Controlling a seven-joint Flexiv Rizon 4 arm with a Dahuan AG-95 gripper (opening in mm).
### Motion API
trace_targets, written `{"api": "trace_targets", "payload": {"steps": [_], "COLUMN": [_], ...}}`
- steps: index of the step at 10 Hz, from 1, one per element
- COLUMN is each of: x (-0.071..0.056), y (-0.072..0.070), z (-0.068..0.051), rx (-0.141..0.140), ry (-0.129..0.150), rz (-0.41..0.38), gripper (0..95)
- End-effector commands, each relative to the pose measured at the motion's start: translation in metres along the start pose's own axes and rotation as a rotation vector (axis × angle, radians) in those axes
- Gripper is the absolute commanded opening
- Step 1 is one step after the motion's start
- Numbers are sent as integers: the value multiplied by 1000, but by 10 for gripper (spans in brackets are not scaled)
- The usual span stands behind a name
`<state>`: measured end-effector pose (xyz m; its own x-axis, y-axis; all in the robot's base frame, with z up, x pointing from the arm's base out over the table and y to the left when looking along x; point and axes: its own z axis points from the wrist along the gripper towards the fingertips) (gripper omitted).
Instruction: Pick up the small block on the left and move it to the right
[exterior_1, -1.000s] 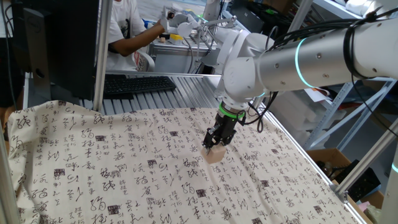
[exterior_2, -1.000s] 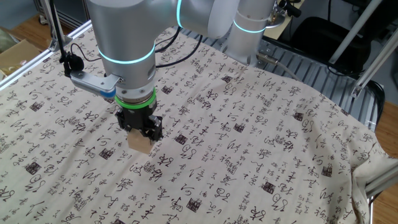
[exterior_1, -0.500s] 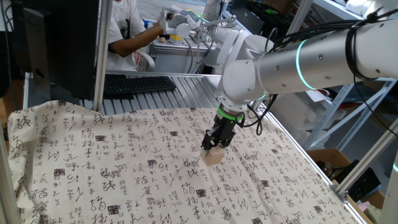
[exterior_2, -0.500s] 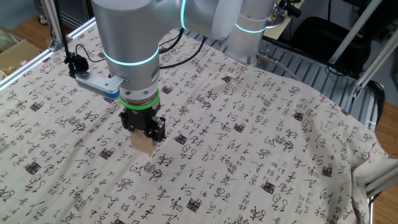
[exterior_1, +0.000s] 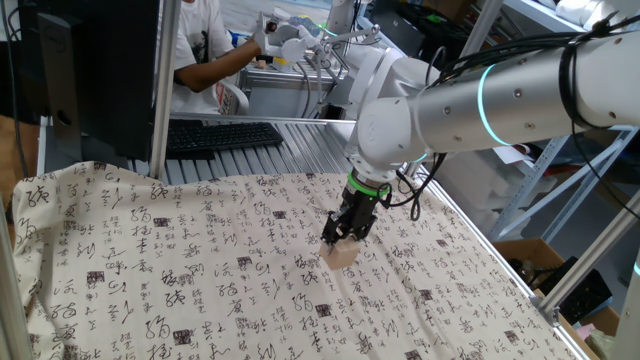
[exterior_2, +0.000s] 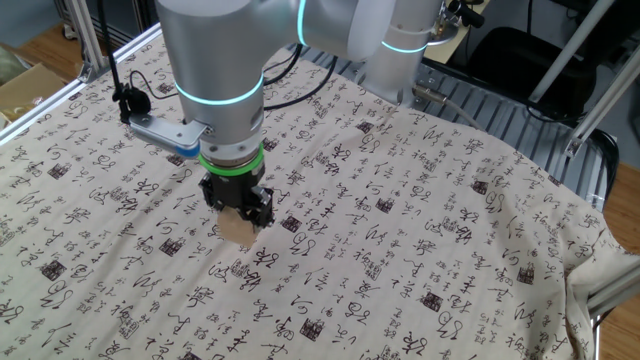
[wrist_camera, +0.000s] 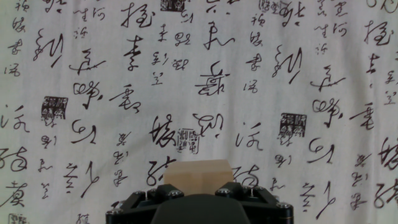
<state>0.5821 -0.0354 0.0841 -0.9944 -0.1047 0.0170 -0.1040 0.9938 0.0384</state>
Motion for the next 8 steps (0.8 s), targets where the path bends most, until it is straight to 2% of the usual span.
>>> {"api": "trace_targets", "payload": {"steps": [1,8], "x": [2,9], "y": [2,10], "z": [0,2], "rx": [-2,-10], "ry": [1,2], "rz": [3,26], "gripper": [0,0]}}
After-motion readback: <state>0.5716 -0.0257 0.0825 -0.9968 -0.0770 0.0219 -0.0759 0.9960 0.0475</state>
